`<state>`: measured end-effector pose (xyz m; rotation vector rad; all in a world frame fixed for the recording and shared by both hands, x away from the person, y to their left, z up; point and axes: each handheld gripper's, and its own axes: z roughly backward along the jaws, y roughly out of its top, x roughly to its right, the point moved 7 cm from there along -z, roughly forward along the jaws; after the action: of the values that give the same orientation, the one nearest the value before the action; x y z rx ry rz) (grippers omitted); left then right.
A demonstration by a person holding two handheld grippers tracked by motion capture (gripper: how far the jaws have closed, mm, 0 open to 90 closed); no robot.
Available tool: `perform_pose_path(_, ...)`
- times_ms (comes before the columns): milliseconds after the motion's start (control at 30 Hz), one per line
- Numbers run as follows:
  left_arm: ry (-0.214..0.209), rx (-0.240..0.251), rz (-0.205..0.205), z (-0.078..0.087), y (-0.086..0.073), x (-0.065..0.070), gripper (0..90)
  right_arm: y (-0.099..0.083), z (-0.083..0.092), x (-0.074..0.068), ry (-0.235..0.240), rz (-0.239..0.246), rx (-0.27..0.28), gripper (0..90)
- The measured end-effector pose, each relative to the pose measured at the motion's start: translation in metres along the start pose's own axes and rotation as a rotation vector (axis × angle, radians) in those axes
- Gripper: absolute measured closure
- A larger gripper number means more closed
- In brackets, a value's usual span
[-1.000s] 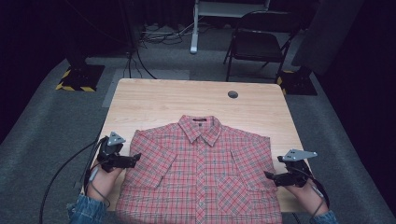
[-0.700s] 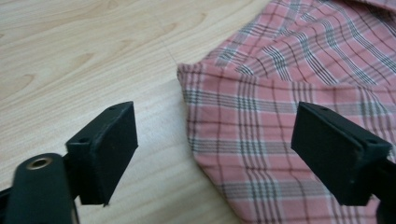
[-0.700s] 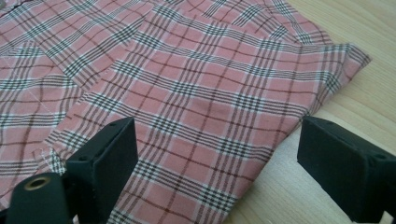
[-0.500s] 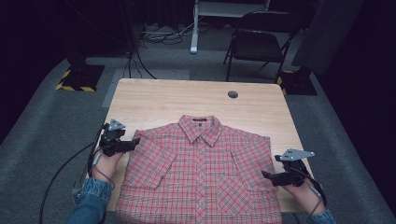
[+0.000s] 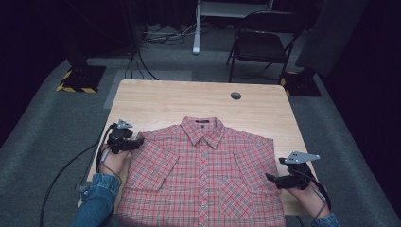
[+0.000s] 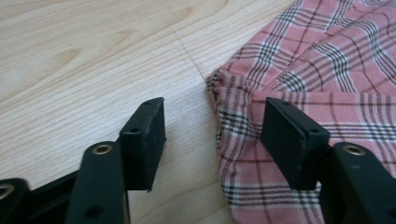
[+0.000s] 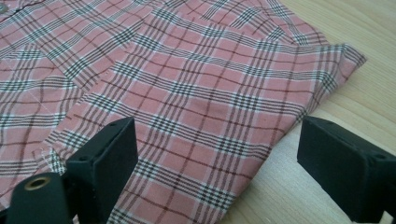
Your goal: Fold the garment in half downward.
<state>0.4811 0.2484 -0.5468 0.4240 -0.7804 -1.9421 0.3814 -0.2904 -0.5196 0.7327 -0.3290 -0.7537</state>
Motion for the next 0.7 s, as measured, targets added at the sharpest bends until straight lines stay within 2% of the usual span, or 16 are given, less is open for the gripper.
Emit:
perform_pose_path(167,-0.016,0.009,-0.013,-0.001,0.001,0.004,49.4,0.000,0.001,0.001,-0.003,-0.004,0.004,12.5)
perform_pose_path(300,-0.044,0.021,-0.035,0.000,0.001,0.009,65.1,0.000,0.000,0.002,-0.002,-0.010,0.008,12.5)
perform_pose_path(433,-0.066,0.039,-0.033,0.000,0.000,0.011,74.4,-0.001,-0.002,0.002,0.001,-0.012,0.008,12.5)
perform_pose_path(567,-0.080,0.057,-0.041,0.000,-0.002,0.012,78.1,0.000,-0.001,0.005,-0.001,-0.022,0.016,12.5)
perform_pose_path(700,-0.084,0.078,-0.042,0.000,-0.004,0.011,79.7,0.003,0.000,0.011,-0.007,-0.059,0.033,12.8)
